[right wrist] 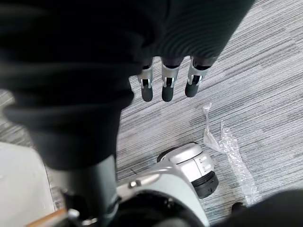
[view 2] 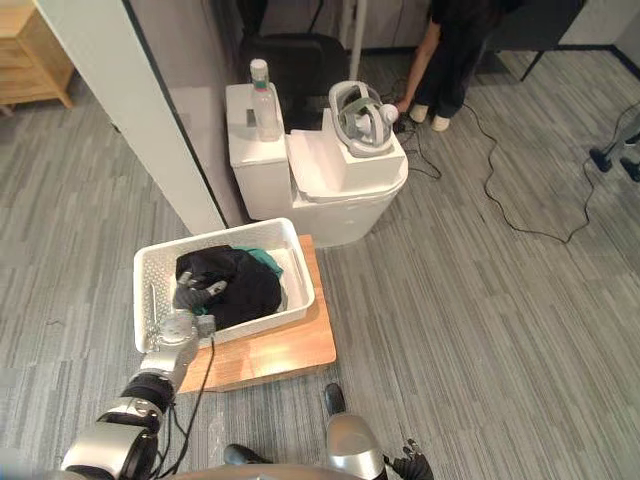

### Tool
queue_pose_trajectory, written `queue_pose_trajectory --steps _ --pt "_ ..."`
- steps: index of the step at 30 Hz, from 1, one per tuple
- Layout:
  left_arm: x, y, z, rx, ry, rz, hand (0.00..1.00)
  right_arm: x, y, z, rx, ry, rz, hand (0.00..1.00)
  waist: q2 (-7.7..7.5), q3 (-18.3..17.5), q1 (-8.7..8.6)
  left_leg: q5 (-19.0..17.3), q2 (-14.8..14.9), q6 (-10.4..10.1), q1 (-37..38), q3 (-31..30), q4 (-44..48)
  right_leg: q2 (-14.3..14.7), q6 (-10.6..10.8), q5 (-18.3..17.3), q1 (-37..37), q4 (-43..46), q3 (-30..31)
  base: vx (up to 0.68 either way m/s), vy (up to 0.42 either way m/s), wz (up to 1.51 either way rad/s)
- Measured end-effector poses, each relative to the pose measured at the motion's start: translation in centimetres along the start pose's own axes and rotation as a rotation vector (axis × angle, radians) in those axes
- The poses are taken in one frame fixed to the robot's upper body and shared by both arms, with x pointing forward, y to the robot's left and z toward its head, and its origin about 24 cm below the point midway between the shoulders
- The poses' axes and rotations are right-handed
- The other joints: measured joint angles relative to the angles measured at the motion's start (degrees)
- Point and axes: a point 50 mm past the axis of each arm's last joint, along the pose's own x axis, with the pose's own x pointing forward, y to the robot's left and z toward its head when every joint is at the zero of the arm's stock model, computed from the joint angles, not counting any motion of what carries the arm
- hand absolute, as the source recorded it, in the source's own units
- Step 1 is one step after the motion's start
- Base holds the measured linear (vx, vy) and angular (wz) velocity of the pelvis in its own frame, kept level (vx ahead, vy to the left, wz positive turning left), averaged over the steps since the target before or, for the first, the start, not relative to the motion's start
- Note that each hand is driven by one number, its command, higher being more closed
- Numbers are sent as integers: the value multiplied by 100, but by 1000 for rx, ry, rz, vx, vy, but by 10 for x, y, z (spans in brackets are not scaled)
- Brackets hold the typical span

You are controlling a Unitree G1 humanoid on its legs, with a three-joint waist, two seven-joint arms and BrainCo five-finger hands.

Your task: Tidy the bed and pick cloth on bed and put in laundry

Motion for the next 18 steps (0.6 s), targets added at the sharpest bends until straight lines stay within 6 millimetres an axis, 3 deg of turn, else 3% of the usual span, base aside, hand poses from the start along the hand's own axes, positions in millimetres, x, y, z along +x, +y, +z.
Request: queue_pose_trajectory --steps 2,6,10,13,16,18 --pt "-2 8 9 -12 -68 4 0 -2 -5 -7 -3 21 -19 0 71 -99 28 -4 0 -5 23 -196 -1 -44 1 -87 149 3 -210 16 6 58" --pt "-12 16 24 -40 -183 -26 0 -3 -15 -14 -7 62 -60 0 239 -286 302 -30 -14 -17 82 -526 -5 -109 40 -183 415 -9 -512 31 3 37" --pt "-26 27 24 -132 -214 -43 0 1 -16 -7 -12 58 -72 0 224 -422 443 -29 -32 -9 83 -819 -5 -159 58 -237 644 -46 -771 13 -4 42" --pt "-40 30 5 -239 -136 -124 0 2 -11 -4 -28 53 -51 0 148 -547 601 -6 -73 19 89 -1056 -4 -186 60 -291 766 -48 -1016 3 -12 41" --pt "-68 28 -46 -309 68 -193 0 4 -13 -5 -32 65 -46 0 135 -625 654 5 -89 38 74 -1320 -5 -233 90 -381 857 -15 -1207 -23 -16 42" --pt "-94 23 -90 -368 266 -212 0 3 -17 -10 -44 77 -45 0 144 -690 813 -6 -124 47 81 -1380 -6 -251 103 -464 861 44 -1240 -8 5 18"
